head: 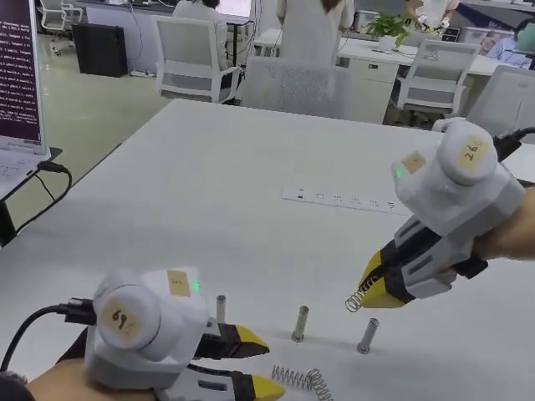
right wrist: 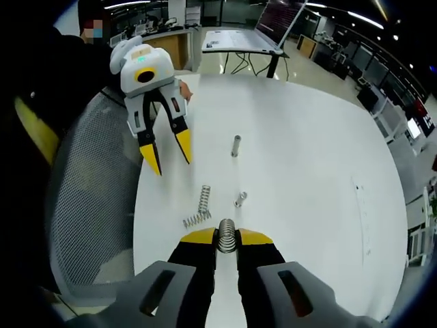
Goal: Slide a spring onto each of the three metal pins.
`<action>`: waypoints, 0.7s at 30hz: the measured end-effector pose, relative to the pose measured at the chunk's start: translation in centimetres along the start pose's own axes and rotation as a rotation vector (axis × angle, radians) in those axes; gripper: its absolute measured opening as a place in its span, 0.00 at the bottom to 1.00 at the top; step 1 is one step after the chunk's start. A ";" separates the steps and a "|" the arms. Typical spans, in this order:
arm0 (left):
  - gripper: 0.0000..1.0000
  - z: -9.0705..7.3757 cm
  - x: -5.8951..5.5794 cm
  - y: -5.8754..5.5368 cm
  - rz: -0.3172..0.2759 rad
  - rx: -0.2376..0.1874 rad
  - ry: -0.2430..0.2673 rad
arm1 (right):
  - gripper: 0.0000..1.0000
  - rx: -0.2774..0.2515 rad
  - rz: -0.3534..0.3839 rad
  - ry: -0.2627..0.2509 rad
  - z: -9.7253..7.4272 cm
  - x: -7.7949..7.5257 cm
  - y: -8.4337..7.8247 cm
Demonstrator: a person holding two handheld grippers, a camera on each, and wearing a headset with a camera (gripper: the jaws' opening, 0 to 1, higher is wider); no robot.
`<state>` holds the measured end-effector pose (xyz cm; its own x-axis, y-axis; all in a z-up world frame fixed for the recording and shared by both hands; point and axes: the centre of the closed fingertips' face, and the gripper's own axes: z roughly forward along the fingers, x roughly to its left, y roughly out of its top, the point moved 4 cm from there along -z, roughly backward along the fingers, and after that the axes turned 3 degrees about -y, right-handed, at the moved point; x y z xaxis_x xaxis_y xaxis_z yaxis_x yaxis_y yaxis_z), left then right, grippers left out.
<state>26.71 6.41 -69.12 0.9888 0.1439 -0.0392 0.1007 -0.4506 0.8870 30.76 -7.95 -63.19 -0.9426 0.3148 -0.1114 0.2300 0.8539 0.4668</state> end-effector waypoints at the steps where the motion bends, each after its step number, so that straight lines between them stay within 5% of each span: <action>1: 0.20 0.0 0.0 0.0 -0.001 0.001 0.000 | 0.08 0.009 0.001 -0.003 -0.1 -0.1 -0.3; 21: 0.21 0.0 0.1 -0.4 -0.006 0.008 0.005 | 0.08 0.136 0.025 -0.005 1.4 -1.6 -3.6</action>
<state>26.75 6.58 -69.44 0.9877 0.1508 -0.0424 0.1076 -0.4569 0.8830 31.76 -10.97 -65.95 -0.9352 0.3381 -0.1056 0.2842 0.8941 0.3463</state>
